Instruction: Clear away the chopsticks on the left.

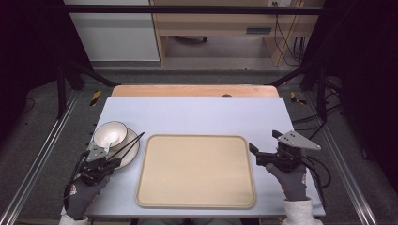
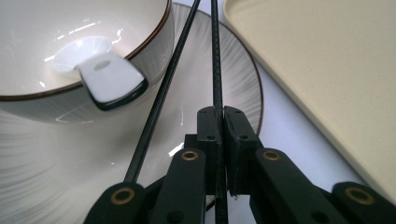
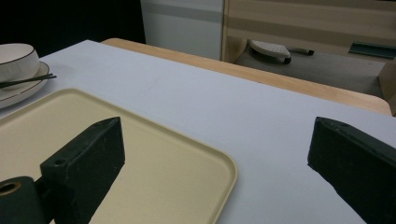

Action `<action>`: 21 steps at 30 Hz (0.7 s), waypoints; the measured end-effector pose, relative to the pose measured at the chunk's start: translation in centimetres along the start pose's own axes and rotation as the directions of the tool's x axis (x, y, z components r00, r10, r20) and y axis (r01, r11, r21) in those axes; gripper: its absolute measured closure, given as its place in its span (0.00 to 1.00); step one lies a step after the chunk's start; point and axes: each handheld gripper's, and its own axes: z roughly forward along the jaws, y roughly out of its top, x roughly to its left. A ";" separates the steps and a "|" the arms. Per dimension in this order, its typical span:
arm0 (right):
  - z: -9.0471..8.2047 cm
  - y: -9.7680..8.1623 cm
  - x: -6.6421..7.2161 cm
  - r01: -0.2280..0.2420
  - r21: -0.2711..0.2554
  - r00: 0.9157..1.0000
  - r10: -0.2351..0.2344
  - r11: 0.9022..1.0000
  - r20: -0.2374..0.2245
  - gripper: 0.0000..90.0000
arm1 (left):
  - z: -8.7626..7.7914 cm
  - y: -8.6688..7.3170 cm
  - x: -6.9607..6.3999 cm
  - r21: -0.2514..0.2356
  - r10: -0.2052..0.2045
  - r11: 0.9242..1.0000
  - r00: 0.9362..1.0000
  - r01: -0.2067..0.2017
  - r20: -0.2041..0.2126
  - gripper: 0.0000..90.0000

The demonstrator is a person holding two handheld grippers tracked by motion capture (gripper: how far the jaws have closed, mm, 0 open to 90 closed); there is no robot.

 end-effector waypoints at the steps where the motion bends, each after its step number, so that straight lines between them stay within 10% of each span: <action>1: 0.0 0.0 0.0 0.000 0.000 1.000 0.000 1.000 0.000 0.05 | -0.2 0.1 -0.1 0.001 0.004 1.000 1.000 -0.004 0.001 0.95; 21: 0.0 -0.3 -0.7 -0.012 0.006 1.000 0.012 1.000 0.026 0.04 | -1.7 1.6 -4.3 -0.148 -0.095 0.985 0.995 0.092 -0.015 0.95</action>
